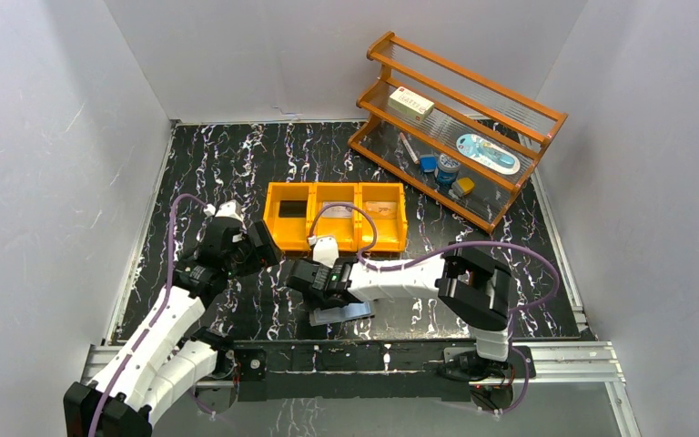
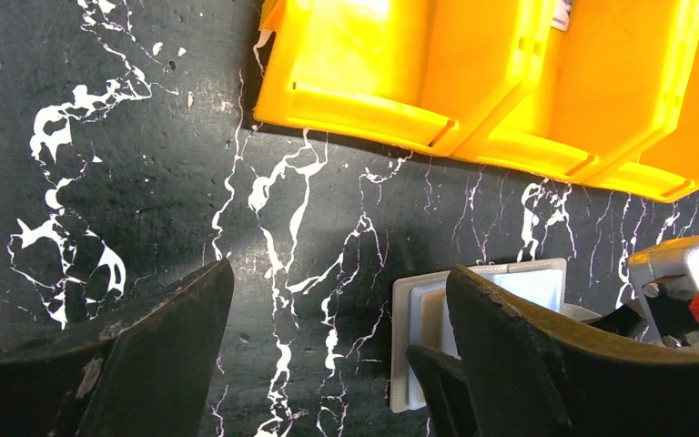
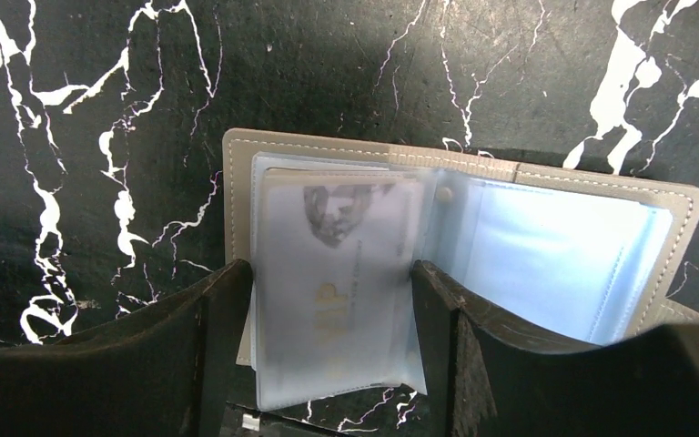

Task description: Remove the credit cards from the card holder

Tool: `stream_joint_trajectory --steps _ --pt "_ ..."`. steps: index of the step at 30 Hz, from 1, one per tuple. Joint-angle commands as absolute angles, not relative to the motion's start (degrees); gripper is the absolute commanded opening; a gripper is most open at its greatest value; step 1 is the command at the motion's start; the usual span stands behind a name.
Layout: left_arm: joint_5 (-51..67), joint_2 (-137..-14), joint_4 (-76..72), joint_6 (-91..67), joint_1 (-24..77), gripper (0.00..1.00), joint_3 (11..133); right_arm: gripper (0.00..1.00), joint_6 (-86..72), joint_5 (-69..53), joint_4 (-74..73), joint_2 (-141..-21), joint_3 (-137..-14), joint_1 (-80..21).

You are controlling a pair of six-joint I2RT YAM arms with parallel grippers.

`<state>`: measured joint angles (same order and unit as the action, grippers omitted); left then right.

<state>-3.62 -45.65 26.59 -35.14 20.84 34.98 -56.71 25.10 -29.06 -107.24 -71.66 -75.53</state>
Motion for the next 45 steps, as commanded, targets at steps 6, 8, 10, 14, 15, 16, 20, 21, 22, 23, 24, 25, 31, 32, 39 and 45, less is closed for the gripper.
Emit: stream_joint_trajectory --steps 6,8,10,14,15,16,20,21,22,23,24,25,31,32,39,45 --pt "-4.3 -45.9 28.0 -35.5 20.9 0.86 35.2 0.67 -56.5 23.4 -25.4 -104.7 -68.9 -75.5" --pt "-4.0 -46.5 28.0 -35.4 21.0 0.86 35.3 0.68 -56.2 21.3 -22.4 -103.1 -66.6 -74.9" --pt "-3.6 -46.9 27.8 -35.3 20.9 0.86 35.2 0.68 -56.2 19.2 -19.7 -101.6 -64.4 -74.2" --pt "-2.2 -47.7 27.2 -35.3 20.9 0.86 34.9 0.68 -56.7 14.6 -13.4 -97.9 -59.1 -72.1" --pt "-1.9 -47.9 27.0 -35.2 20.9 0.86 34.9 0.68 -56.7 13.2 -11.5 -97.2 -57.7 -71.5" --pt "-1.5 -48.2 26.8 -35.3 20.9 0.86 34.8 0.68 -56.8 12.1 -9.2 -96.4 -55.9 -71.0" --pt "-0.4 -48.9 26.1 -35.3 20.9 0.86 34.4 0.69 -57.7 8.5 -5.3 -95.1 -52.3 -69.3" --pt "0.0 -49.1 25.9 -35.2 20.9 0.86 34.5 0.69 -57.9 8.1 -4.9 -95.0 -51.8 -68.9" --pt "0.4 -49.4 25.7 -35.2 20.9 0.86 34.4 0.69 -58.1 7.6 -4.4 -94.8 -51.3 -68.6" --pt "0.9 -49.6 25.4 -35.2 20.9 0.86 34.3 0.69 -58.4 7.2 -3.9 -94.7 -50.8 -68.4" --pt "1.4 -49.8 25.1 -35.1 21.0 0.86 34.2 0.69 -58.5 6.8 -3.4 -94.6 -50.4 -68.2" --pt "1.9 -50.1 24.9 -35.0 20.9 0.86 34.2 0.69 -58.5 6.5 -3.1 -94.6 -50.2 -68.1" --pt "3.2 -51.3 24.1 -34.8 20.9 0.86 34.1 0.7 -58.1 5.5 -3.1 -95.3 -50.4 -67.9" --pt "3.4 -51.3 24.1 -34.8 21.0 0.86 34.2 0.7 -58.1 5.3 -3.0 -95.4 -50.4 -67.9" --pt "7.9 -51.3 22.4 -34.5 20.9 0.84 33.6 0.68 -59.1 4.7 -0.9 -94.4 -48.3 -67.0" --pt "23.5 -52.6 14.6 -36.1 20.9 0.74 30.8 0.68 -60.2 -0.9 9.5 -92.4 -42.0 -64.7"
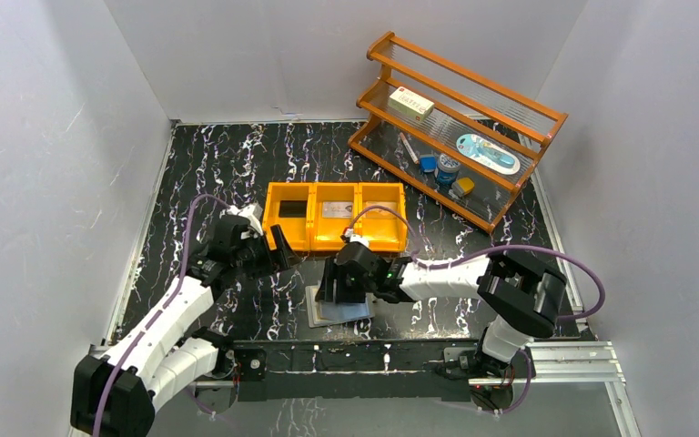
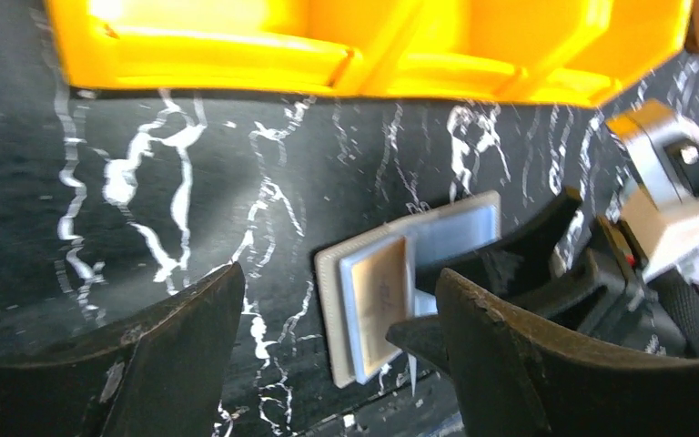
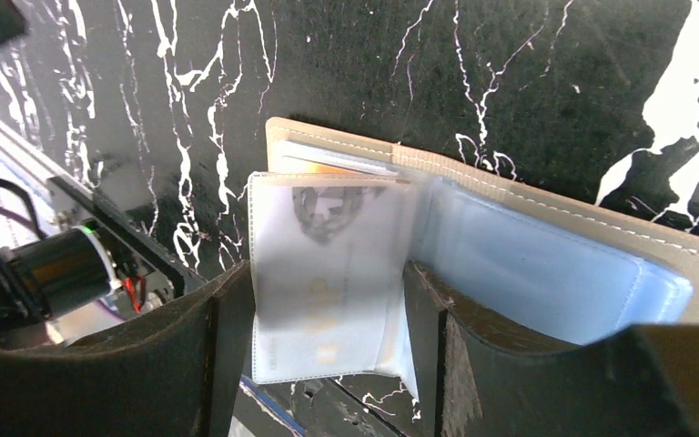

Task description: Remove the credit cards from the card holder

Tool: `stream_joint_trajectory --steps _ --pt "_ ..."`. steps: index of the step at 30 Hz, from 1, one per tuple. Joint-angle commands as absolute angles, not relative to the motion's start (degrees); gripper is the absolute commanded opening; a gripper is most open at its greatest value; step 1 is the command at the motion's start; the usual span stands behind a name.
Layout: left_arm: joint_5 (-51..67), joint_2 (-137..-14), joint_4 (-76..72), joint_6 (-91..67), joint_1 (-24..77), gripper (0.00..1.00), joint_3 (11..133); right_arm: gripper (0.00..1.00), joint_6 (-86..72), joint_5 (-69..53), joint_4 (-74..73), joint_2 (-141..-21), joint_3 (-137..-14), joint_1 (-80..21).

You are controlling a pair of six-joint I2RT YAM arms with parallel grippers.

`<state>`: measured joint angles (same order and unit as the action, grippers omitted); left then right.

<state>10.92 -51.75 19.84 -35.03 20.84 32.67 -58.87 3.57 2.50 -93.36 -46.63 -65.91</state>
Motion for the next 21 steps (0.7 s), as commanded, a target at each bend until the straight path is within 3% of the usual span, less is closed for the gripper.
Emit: stream_joint_trajectory --steps 1,3,4,9,12,21 --pt "26.3 -53.1 13.2 -36.8 20.9 0.71 30.2 0.68 -60.5 -1.6 11.7 -92.0 -40.8 -64.4" --pt "30.2 -54.5 12.0 -37.9 21.0 0.62 29.4 0.68 -61.0 -3.0 15.1 -91.5 -38.7 -63.8" --pt "31.5 -56.2 11.7 -38.1 21.7 0.44 27.9 0.68 -61.8 -4.1 17.5 -91.5 -37.0 -63.2" --pt "28.8 -64.5 10.8 -38.7 26.9 0.12 28.4 0.68 -61.9 -4.2 18.4 -91.5 -36.2 -63.0" --pt "26.2 -70.3 8.9 -39.1 32.6 0.12 30.4 0.68 -62.0 -4.2 18.4 -91.4 -36.2 -63.0" --pt "27.6 -74.1 -5.3 -44.0 34.7 0.13 29.5 0.7 -61.0 -5.9 21.8 -88.5 -35.0 -62.9"
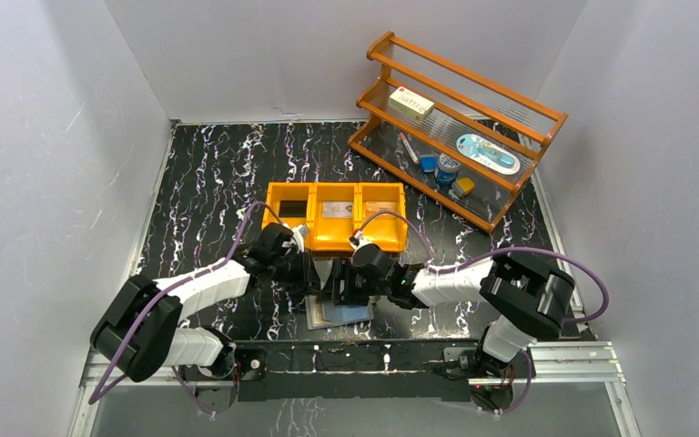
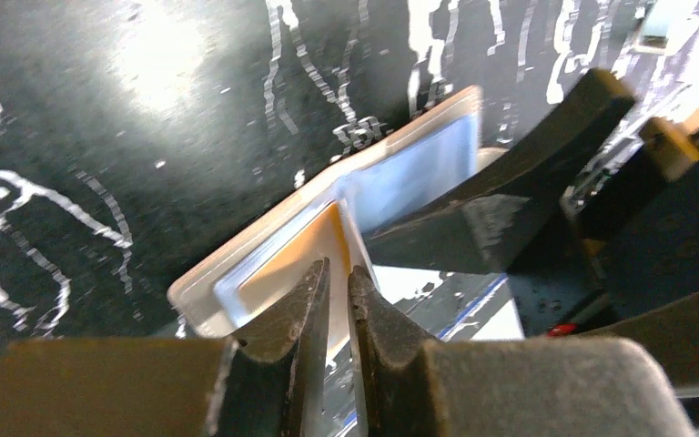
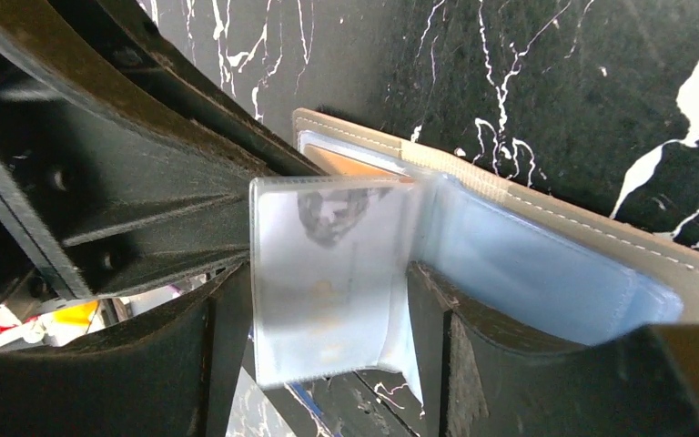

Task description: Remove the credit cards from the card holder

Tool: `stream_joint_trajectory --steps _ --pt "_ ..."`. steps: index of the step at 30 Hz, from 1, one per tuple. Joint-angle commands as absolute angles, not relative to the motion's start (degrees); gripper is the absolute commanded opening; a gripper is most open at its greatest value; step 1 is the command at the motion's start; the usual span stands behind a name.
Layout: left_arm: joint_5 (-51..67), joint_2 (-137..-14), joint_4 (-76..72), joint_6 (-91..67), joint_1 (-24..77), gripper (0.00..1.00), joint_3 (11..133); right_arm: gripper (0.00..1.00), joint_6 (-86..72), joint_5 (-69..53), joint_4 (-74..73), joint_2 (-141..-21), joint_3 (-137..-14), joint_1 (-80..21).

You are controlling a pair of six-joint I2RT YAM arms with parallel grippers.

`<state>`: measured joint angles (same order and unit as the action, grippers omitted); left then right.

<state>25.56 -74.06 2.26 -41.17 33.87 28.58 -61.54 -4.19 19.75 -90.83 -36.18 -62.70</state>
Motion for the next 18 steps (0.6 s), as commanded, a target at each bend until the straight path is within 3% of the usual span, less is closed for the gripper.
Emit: stream_joint_trajectory --steps 1,11,16,18 --pt "28.0 -74.2 -6.4 -44.9 34.8 0.14 29.0 0.71 -61.1 -6.1 22.3 -88.1 -34.8 -62.9" --pt "29.9 -75.4 -10.1 -46.2 36.2 0.15 27.9 0.79 -61.3 -5.4 20.7 -84.3 -34.3 -62.8" --pt "31.0 -78.0 -10.1 -45.4 37.2 0.15 29.2 0.83 -60.8 2.6 6.6 -79.1 -37.0 -62.8" --pt "30.4 -80.1 -10.3 -45.1 38.3 0.15 30.2 0.83 -61.1 11.8 -8.3 -75.4 -40.3 -62.8"
